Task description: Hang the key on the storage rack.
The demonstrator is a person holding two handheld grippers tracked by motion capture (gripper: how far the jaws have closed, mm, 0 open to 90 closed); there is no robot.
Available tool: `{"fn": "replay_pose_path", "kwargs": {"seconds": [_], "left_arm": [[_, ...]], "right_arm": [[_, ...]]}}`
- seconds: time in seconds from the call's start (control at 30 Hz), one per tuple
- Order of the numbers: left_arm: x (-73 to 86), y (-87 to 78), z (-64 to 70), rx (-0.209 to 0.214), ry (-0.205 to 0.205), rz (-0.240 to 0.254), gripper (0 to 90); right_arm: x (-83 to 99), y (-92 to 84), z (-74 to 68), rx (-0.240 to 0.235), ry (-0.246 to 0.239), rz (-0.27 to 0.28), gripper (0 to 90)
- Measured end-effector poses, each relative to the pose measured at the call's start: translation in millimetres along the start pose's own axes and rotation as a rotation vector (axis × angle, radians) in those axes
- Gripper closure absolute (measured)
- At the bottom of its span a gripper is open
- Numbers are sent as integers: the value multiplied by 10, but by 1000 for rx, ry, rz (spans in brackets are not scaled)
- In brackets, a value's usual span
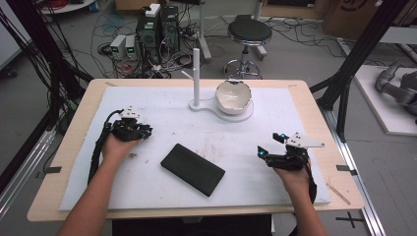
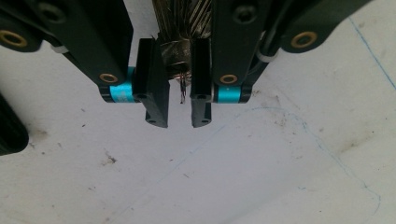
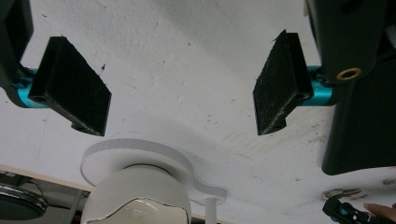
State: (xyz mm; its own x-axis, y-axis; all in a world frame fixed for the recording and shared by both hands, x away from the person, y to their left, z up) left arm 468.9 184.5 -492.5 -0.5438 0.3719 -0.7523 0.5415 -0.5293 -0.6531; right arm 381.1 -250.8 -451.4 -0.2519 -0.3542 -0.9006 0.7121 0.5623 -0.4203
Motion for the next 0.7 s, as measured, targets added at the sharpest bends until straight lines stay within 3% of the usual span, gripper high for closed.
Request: {"fn": "replay_pose_path", "kwargs": {"seconds": [0.07,0.2,0.33,0.47,0.7], "left_arm": [[-4,1,9,-5,9,0,875],[-21,-19,23,-3,12,7,884],[-118,-154,52,14,-1,69,888],[-285,-368,124,36,1,136,889],[-703,-682,406,85,73,213,889]], "right_arm": [[0,1,-3,-1,0,-1,196],[-2,6,-9,1,-7,-1,196],[-3,10,-16,-4,-2,-2,196],[-3,19,-18,-7,-6,-3,196],[-9,32,-39,-13,-10,-5,196]]}}
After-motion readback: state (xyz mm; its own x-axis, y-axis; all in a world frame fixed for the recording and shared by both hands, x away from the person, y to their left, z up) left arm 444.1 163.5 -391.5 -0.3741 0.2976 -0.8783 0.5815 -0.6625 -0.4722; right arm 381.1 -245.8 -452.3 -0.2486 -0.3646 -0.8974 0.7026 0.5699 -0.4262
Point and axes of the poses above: each handheld gripper's, and its own axes: y roughly forward along the jaws, x roughly out of its underside, z roughly to its right, the point moved 9 cm from there along y, roughly forward along the jaws, and after that the axes turned 7 degrees about -y, right-handed, at the moved point
